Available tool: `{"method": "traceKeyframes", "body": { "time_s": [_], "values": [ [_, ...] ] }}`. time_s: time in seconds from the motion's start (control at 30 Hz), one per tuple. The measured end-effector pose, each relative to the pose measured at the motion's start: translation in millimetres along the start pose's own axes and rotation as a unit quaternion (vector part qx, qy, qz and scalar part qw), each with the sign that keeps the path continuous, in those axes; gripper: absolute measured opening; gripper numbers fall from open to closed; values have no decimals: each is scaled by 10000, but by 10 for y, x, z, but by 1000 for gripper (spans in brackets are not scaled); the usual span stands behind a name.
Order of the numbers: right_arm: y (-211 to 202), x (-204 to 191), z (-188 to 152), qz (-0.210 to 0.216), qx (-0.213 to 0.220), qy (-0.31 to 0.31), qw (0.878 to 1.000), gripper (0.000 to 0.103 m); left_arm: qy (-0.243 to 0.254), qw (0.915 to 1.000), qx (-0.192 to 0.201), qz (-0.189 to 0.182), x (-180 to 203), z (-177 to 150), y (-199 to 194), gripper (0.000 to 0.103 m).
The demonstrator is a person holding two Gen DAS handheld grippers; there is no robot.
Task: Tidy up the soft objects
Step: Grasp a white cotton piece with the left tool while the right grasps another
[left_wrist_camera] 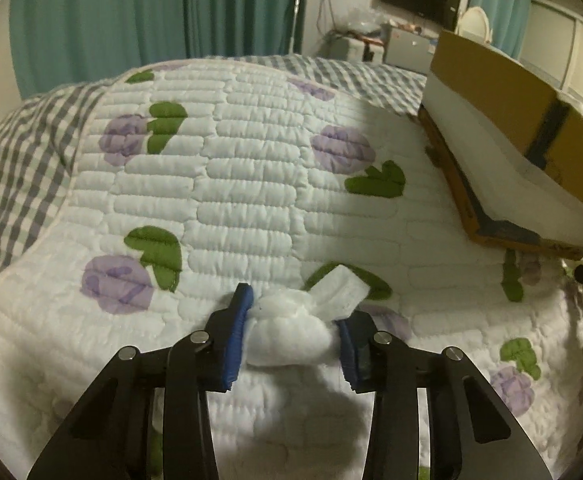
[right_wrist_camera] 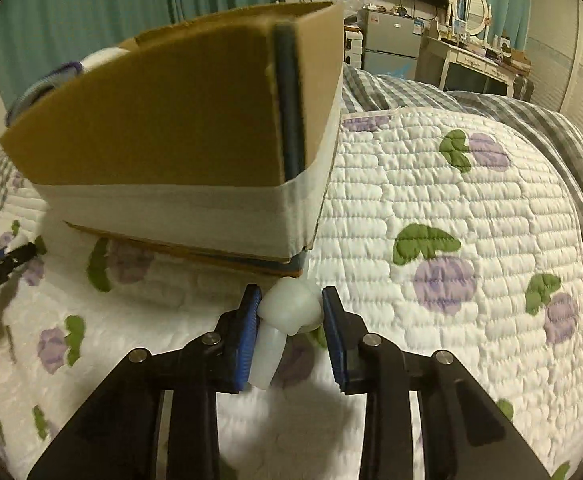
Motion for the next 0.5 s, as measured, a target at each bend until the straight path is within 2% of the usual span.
{"method": "traceKeyframes", "body": {
  "time_s": [0.37,0.5],
  "values": [
    [-522,-249,-64,137,119,-50,9998,31,134,9977,472,-462,302,99,-831,38],
    [-760,-230,-63,201,232,31,9995,31,295,9960,612,-580,496,152,-1169,38]
  ]
}}
Point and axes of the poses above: each gripper's, at about its wrist camera, not at the fingertips, and y roughly the way its jaws point, x to its right, z to its top, the point moved 10 cm from there along y, roughly the way its jaws point, and after that the axes turned 8 degrees about x, right-handed, at the moved point
